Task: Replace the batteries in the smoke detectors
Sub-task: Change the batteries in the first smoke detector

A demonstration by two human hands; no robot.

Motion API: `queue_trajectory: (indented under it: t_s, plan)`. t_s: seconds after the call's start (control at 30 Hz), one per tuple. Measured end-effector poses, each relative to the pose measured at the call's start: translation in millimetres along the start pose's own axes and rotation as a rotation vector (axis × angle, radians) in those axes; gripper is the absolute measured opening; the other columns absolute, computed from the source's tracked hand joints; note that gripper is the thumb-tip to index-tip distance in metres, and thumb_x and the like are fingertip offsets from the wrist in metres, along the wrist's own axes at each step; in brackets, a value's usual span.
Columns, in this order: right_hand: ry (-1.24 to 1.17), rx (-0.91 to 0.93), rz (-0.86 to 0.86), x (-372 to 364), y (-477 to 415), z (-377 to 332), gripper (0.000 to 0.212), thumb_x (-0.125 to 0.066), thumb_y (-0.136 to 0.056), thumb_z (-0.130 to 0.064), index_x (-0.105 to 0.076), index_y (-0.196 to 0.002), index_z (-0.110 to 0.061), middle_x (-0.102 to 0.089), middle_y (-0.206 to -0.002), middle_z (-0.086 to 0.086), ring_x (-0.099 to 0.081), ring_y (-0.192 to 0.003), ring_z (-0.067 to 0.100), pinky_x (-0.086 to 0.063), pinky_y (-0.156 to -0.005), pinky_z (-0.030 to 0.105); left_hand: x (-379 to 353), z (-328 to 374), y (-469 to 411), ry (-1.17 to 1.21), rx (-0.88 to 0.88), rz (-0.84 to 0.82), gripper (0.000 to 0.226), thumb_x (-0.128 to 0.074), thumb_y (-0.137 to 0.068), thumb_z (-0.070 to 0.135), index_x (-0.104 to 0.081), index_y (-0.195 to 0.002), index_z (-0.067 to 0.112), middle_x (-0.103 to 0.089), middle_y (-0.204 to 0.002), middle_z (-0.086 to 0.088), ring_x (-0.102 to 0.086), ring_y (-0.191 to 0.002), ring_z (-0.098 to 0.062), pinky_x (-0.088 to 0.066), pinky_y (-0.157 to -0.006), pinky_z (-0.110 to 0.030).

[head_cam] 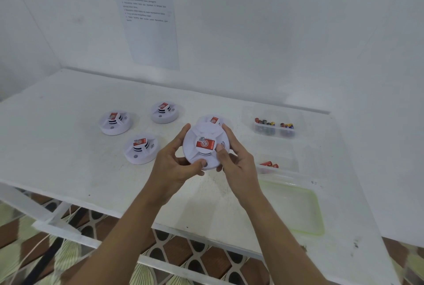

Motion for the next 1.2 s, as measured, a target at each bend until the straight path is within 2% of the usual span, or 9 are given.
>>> queue_trajectory:
  t_s: [0.07, 0.13, 0.17, 0.3, 0.47, 0.67, 0.83, 1.03, 1.2]
  plan:
    - [0.003, -0.005, 0.003, -0.3, 0.5, 0.4, 0.051, -0.056, -0.102, -0.025, -0.042, -0.150, -0.033, -0.068, -0.112, -0.033, -0.064, -0.086, 0.039, -0.060, -0.073, 0.043, 0.1, -0.6, 0.4, -0.009, 0.001, -0.001, 0.082, -0.073, -0.081, -0.004, -0.037, -0.149, 0.021, -0.067, -0.123, 0.012, -0.073, -0.093, -0.024, -0.060, -0.069, -0.033]
    - [-0.001, -0.014, -0.002, -0.9, 0.8, 0.8, 0.051, -0.056, -0.101, -0.026, -0.042, -0.150, -0.033, -0.067, -0.112, -0.035, -0.063, -0.094, 0.047, -0.060, -0.075, 0.051, 0.4, -1.1, 0.6, -0.012, 0.004, -0.002, 0.082, -0.073, -0.081, -0.003, -0.036, -0.150, 0.021, -0.067, -0.124, 0.012, -0.072, -0.094, -0.024, -0.060, -0.069, -0.034]
    - [0.000, -0.017, -0.004, -1.0, 0.6, 1.2, 0.051, -0.056, -0.101, -0.026, -0.042, -0.150, -0.033, -0.067, -0.112, -0.035, -0.063, -0.093, 0.046, -0.060, -0.074, 0.050, 0.7, -1.5, 0.5, -0.010, 0.006, -0.001, 0.082, -0.073, -0.081, -0.003, -0.036, -0.150, 0.022, -0.067, -0.123, 0.013, -0.072, -0.094, -0.024, -0.060, -0.070, -0.034]
    - [0.003, -0.025, -0.006, 0.7, -1.0, 2.8, 0.049, -0.056, -0.102, -0.025, -0.043, -0.148, -0.036, -0.070, -0.109, -0.029, -0.059, -0.079, 0.024, -0.058, -0.067, 0.030, 1.7, -2.1, 0.1, 0.014, 0.013, -0.001, 0.083, -0.072, -0.081, -0.004, -0.035, -0.150, 0.023, -0.065, -0.128, 0.007, -0.072, -0.093, -0.026, -0.060, -0.070, -0.035]
    - [-0.007, -0.030, -0.015, 0.7, -1.7, 4.9, 0.051, -0.056, -0.102, -0.025, -0.043, -0.150, -0.034, -0.070, -0.111, -0.028, -0.060, -0.079, 0.021, -0.056, -0.066, 0.026, 0.5, -2.9, -0.7, 0.015, 0.007, 0.003, 0.081, -0.071, -0.082, -0.006, -0.036, -0.150, 0.021, -0.067, -0.125, 0.011, -0.073, -0.091, -0.024, -0.059, -0.067, -0.031]
    - [-0.018, -0.036, -0.022, 0.9, -1.6, 5.3, 0.051, -0.056, -0.102, -0.025, -0.042, -0.150, -0.032, -0.069, -0.111, -0.032, -0.067, -0.084, 0.017, -0.055, -0.067, 0.024, 0.5, -3.9, -3.1, -0.015, 0.001, 0.000, 0.082, -0.073, -0.081, -0.003, -0.036, -0.150, 0.021, -0.063, -0.130, 0.005, -0.072, -0.093, -0.024, -0.060, -0.068, -0.034]
    - [-0.018, -0.041, -0.053, -0.3, -3.1, 4.7, 0.054, -0.056, -0.101, -0.028, -0.039, -0.152, -0.033, -0.068, -0.113, -0.032, -0.068, -0.089, 0.028, -0.056, -0.070, 0.026, 0.6, -5.7, -4.4, 0.002, 0.014, 0.001, 0.082, -0.073, -0.081, -0.002, -0.036, -0.150, 0.023, -0.065, -0.127, 0.008, -0.072, -0.093, -0.025, -0.060, -0.069, -0.034]
    - [0.006, -0.023, -0.132, -3.1, -5.7, 0.1, 0.061, -0.067, -0.094, -0.032, -0.034, -0.142, -0.052, -0.064, -0.123, -0.029, -0.070, -0.106, 0.013, -0.059, -0.091, 0.037, -0.1, -6.1, -3.2, 0.095, 0.091, -0.035, 0.063, -0.062, -0.088, 0.026, -0.040, -0.147, 0.027, -0.062, -0.132, 0.005, -0.068, -0.106, -0.023, -0.059, -0.073, -0.037]
    - [0.030, -0.072, -0.110, -4.3, -7.9, 9.6, 0.068, -0.070, -0.092, -0.032, -0.030, -0.147, -0.041, -0.059, -0.129, -0.007, -0.070, -0.103, 0.014, -0.060, -0.090, 0.041, 10.6, -12.7, -6.5, 0.022, 0.104, 0.018, 0.044, -0.051, -0.100, 0.023, -0.043, -0.143, 0.031, -0.063, -0.127, 0.003, -0.068, -0.101, -0.025, -0.055, -0.057, -0.035]
Point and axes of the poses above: each hand's wrist, its own y-axis away from the middle knuckle, its own x-axis out of the back of the hand, z = x × y, the point moved 6 cm from there along -y, towards the middle knuckle
